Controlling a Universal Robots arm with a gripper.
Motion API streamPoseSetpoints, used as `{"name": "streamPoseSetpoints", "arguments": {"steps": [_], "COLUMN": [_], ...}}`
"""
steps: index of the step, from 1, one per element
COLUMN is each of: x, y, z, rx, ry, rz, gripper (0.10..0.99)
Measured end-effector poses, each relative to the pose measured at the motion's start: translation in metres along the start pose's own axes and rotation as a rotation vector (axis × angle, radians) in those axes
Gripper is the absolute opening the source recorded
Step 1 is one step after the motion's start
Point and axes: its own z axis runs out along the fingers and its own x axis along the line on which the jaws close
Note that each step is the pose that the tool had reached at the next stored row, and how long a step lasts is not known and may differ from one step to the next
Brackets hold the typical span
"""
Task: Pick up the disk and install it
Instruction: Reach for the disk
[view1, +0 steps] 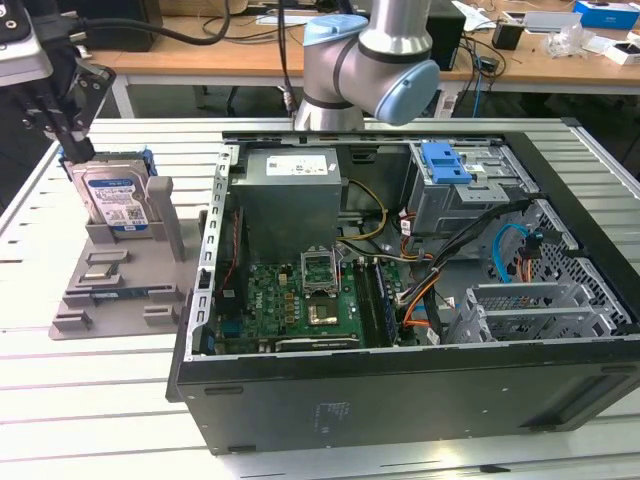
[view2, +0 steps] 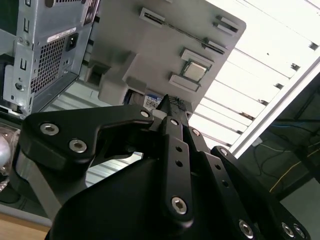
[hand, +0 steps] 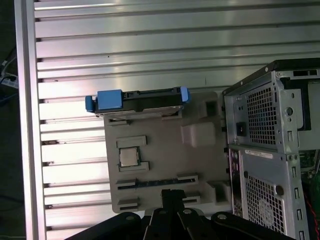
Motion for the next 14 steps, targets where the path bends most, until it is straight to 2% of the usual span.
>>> {"name": "streamPoseSetpoints", "arguments": {"steps": [14], "x": [0.0257], "y": [-0.0019], "z": [-0.0007], "rx": [0.0], "ry": [0.0], "rz": [0.0], "gripper": [0.106]}}
